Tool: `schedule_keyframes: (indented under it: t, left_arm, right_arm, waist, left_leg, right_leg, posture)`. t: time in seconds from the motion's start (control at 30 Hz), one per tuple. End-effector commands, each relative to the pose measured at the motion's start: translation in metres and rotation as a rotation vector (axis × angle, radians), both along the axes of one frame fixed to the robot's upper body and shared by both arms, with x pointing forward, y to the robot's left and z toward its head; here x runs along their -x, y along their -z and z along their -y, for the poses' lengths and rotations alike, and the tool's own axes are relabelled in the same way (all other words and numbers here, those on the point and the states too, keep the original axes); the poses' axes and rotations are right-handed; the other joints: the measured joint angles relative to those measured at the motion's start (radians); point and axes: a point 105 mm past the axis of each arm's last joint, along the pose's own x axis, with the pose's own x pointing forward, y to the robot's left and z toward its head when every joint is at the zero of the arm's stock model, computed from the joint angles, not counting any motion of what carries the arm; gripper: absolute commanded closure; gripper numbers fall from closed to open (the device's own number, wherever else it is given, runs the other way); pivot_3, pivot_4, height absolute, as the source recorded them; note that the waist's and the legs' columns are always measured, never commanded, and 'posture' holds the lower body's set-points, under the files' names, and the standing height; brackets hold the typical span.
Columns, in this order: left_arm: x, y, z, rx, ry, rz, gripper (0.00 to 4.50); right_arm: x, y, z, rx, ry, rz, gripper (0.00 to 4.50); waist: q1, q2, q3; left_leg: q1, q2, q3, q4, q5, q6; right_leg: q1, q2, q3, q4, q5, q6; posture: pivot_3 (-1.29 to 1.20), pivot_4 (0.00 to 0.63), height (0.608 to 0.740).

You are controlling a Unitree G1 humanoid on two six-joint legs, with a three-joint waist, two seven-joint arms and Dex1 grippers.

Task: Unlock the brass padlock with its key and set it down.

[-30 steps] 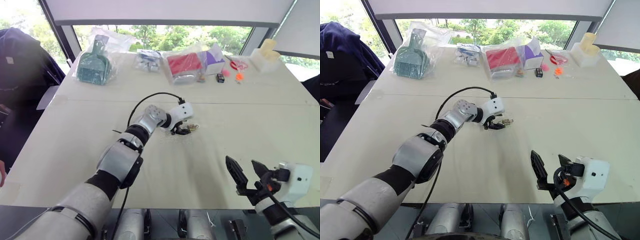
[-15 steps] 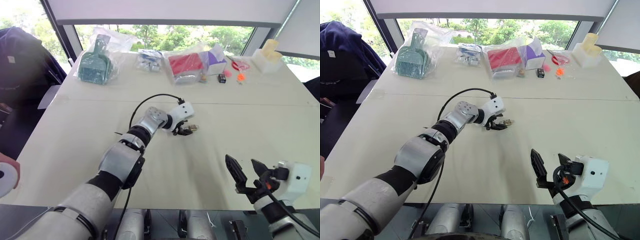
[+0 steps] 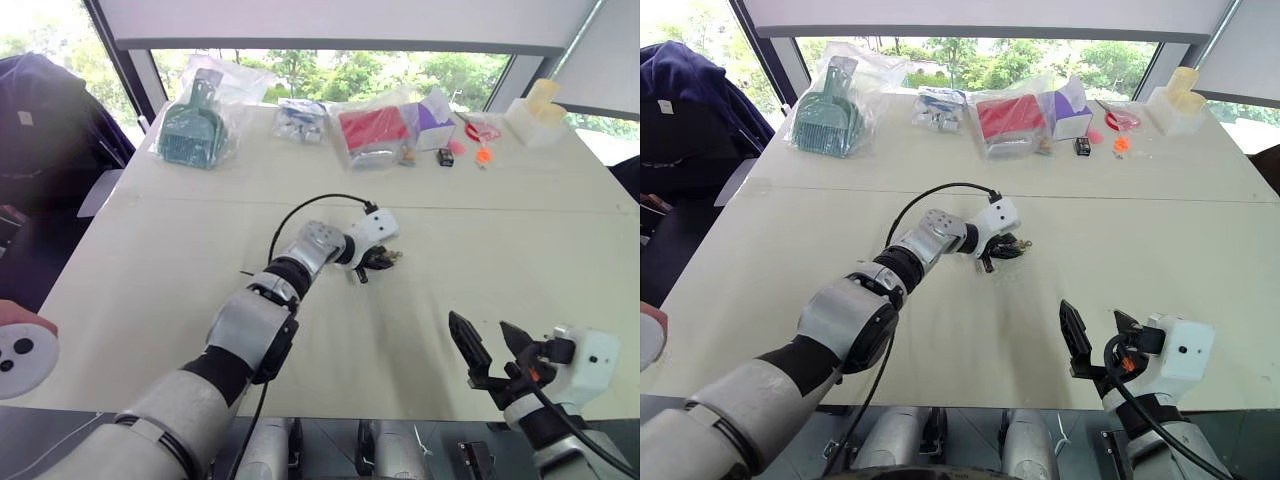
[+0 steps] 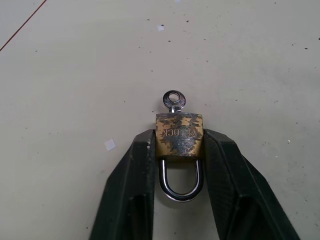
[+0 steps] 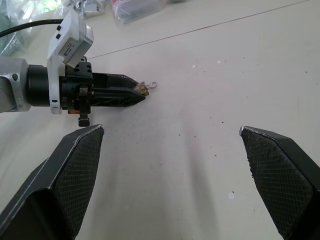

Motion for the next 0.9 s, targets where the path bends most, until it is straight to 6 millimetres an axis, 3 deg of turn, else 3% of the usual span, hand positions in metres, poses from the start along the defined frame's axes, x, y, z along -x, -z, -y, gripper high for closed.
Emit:
schedule_keyframes:
  t: [0.03, 0.17, 0.3, 0.47, 0.73, 0.83, 0.9]
  left_arm:
    - [0.003, 0.017, -0.003, -0.007, -0.057, -0.055, 3.71]
    - [-0.005, -0.011, -0.002, 0.1, -0.029, 0.009, 3.71]
    - [-0.003, -0.07, -0.011, 0.301, 0.179, 0.093, 3.71]
    - [0.01, -0.121, -0.029, 0.452, 0.366, 0.186, 3.71]
    - [0.036, -0.142, -0.041, 0.471, 0.4, 0.366, 3.71]
    - [0.04, -0.15, -0.04, 0.48, 0.378, 0.436, 3.71]
    - [0.041, -0.156, -0.041, 0.503, 0.362, 0.451, 3.71]
  right_arm:
    - [-0.001, -0.009, -0.004, -0.009, -0.02, 0.03, 0.0]
    - [-0.01, -0.013, -0.007, -0.093, -0.016, 0.031, 0.0]
    - [-0.033, -0.038, -0.017, -0.237, -0.072, 0.146, 0.0]
    - [-0.058, -0.055, -0.026, -0.351, -0.171, 0.193, 0.0]
    - [-0.091, -0.089, -0.037, -0.464, -0.299, 0.286, 0.0]
    - [-0.097, -0.108, -0.043, -0.578, -0.345, 0.355, 0.0]
    - [-0.101, -0.109, -0.044, -0.596, -0.348, 0.359, 0.0]
  waist:
    - [0.0, 0.0, 0.0]
    - [-0.004, 0.0, 0.0]
    - [-0.019, 0.001, 0.003]
    - [-0.012, 0.002, 0.003]
    - [-0.013, 0.003, 0.003]
    - [-0.012, 0.003, 0.003]
    - [-0.012, 0.003, 0.003]
  left_leg:
    - [0.0, 0.0, 0.0, 0.0, 0.0, 0.0]
    - [0.0, 0.0, 0.0, 0.0, 0.0, 0.0]
    - [-0.005, 0.001, 0.002, -0.002, 0.0, 0.0]
    - [-0.01, 0.0, 0.004, -0.005, 0.004, 0.001]
    - [-0.011, -0.004, 0.004, -0.004, 0.004, 0.002]
    - [-0.012, -0.004, 0.004, -0.003, 0.004, 0.002]
    - [-0.011, -0.003, 0.004, -0.002, 0.004, 0.002]
  right_leg:
    - [0.0, 0.0, 0.0, 0.0, 0.0, 0.0]
    - [0.0, 0.0, 0.0, 0.0, 0.0, 0.0]
    - [-0.005, 0.0, 0.0, 0.002, 0.001, -0.001]
    - [-0.013, 0.003, 0.0, 0.004, 0.001, -0.002]
    - [-0.012, 0.0, 0.0, 0.004, 0.001, -0.002]
    - [-0.012, 0.001, 0.0, 0.005, 0.001, -0.002]
    - [-0.012, 0.001, 0.0, 0.006, 0.001, -0.002]
  posture:
    - [0.0, 0.15, 0.735]
    - [0.0, 0.15, 0.735]
    - [0.0, 0.15, 0.735]
    - [0.0, 0.15, 0.735]
    - [0.0, 0.15, 0.735]
    - [0.0, 0.15, 0.735]
    - [0.0, 0.15, 0.735]
